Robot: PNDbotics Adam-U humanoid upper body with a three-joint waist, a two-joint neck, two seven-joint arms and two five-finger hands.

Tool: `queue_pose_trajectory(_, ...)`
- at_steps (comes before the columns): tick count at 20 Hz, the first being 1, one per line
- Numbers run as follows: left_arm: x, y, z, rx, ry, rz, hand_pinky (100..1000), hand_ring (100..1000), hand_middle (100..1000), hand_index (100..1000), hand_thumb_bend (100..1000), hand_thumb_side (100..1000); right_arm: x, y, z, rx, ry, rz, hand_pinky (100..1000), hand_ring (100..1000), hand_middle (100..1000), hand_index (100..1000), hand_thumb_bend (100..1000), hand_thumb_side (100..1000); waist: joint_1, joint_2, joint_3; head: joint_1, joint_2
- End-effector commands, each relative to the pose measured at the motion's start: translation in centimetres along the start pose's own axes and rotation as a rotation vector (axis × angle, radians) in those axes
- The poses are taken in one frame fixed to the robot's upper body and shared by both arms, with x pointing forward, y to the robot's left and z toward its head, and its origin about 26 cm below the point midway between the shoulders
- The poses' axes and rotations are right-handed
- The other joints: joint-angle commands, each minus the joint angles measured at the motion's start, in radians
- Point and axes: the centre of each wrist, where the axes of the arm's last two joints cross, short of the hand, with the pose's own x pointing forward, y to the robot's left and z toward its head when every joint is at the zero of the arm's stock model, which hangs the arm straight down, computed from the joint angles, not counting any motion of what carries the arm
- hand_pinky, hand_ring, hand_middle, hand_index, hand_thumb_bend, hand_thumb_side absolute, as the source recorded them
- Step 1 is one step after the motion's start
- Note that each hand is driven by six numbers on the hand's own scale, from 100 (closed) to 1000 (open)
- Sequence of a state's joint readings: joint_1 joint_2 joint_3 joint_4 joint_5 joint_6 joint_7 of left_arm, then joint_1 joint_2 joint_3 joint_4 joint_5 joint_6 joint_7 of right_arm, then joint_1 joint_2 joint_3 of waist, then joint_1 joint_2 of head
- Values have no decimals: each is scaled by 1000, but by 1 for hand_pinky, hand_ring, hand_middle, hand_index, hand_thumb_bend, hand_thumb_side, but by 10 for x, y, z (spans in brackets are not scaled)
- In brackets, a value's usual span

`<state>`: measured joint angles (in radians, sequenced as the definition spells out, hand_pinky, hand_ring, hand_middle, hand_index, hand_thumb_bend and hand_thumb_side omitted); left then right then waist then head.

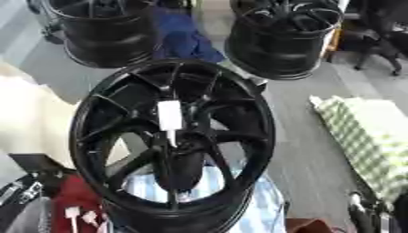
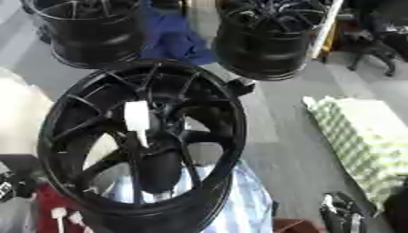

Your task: Pull the pin out of the wheel hub.

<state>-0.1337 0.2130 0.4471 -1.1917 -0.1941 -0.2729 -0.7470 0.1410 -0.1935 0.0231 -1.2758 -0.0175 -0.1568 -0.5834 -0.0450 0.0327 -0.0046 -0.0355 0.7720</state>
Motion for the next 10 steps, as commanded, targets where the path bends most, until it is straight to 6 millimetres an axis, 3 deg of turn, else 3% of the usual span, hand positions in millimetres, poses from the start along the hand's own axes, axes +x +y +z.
queue_pose_trajectory(1,12,14,0,9,-15,-40,696,653,660,829,100,719,18,-22,-19,-63,-75,7,552,592,590,816,100,572,1,-10,-2,7,-2)
queue_pose_trajectory(6,11,15,2,10,-9,-38,695,656,661,828,100,717,73,-55,-57,-161,-276,69,564,598,599,833,100,526,-7,-18,-5,13,-2)
queue_pose_trajectory(10,11,15,3,9,-5,-39,695,658,662,828,100,716,141,-69,-83,-147,-496,131,581,607,613,849,100,497,-11,-23,-4,16,-2)
